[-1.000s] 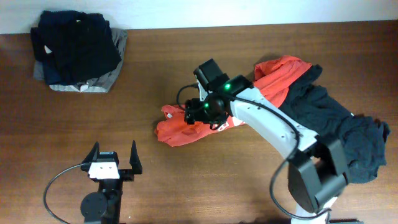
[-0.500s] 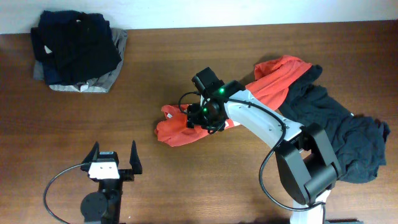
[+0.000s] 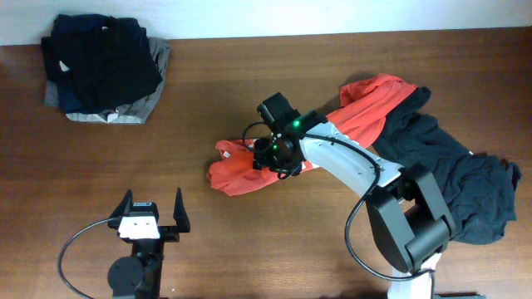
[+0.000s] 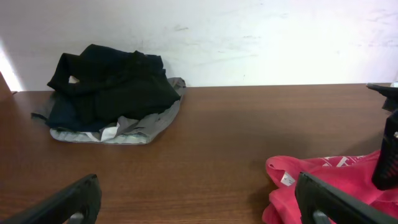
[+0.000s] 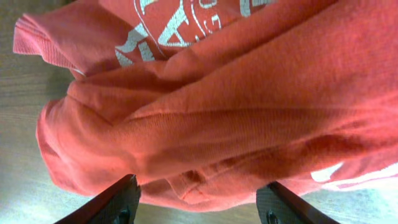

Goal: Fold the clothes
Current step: 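Pull the red T-shirt leftward with the right gripper to spread it, then release the red T-shirt and raise the right gripper to the right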

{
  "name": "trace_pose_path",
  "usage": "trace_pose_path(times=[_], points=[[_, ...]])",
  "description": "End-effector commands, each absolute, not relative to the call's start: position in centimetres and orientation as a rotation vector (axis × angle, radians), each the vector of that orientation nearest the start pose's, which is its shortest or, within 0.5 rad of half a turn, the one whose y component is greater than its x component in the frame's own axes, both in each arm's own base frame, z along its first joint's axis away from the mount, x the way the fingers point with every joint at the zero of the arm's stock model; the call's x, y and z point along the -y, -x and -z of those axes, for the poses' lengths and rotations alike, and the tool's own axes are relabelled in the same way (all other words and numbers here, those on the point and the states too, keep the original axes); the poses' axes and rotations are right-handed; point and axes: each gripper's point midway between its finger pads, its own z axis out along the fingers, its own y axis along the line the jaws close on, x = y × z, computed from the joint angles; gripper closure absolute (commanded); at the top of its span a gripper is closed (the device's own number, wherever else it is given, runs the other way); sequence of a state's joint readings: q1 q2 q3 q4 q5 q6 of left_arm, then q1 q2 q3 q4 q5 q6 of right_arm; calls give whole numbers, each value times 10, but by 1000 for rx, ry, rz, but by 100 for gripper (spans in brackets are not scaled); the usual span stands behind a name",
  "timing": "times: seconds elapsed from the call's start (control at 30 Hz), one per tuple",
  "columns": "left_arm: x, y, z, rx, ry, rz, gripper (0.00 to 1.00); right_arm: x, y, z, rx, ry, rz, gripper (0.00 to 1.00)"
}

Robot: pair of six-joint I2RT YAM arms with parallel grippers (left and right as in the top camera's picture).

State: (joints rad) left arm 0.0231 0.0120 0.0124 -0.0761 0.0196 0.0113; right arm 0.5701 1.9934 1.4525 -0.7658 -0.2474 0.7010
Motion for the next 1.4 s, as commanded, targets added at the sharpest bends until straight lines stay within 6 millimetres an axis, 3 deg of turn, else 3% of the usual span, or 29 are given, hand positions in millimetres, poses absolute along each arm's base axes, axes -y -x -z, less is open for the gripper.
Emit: trace_pose_path(times=[0.0,0.23,0.4,0.6,0.7,0.8,0.93,1.23,1.37], points=[[-2,-246,-157,-1647,-26,-18,1,-265,-339,-28,-3053,-175,-484,36],[-1,-246,-157,-1647,-26,-18,1,-267,-341,-26,-3047,-173,-489,48],[-2,-246,-157,-1647,-26,-18,1,-263,-342,-25,-3044,-178,-459,75],[-1,-246,-157,-1647,-26,-18,1,-262,-340,-30,-3042,-178,-457,82],[-1,-246,-157,-1647,-26,-18,1,-258,-342,-45,-3019,-176,-442,84],[-2,-246,-157,-1647,-26,-18,1,-262,-346,-67,-2975,-161,-476,96],[-2,-246,-157,-1647,-26,-18,1,-268,-356,-95,-2901,-139,-534,96],[-2,-246,-157,-1647,-26,-18,1,-310,-409,-154,-2597,-38,-782,96],[-2,-246,-157,-1647,-26,-18,1,-332,-442,-195,-2358,1,-903,96]])
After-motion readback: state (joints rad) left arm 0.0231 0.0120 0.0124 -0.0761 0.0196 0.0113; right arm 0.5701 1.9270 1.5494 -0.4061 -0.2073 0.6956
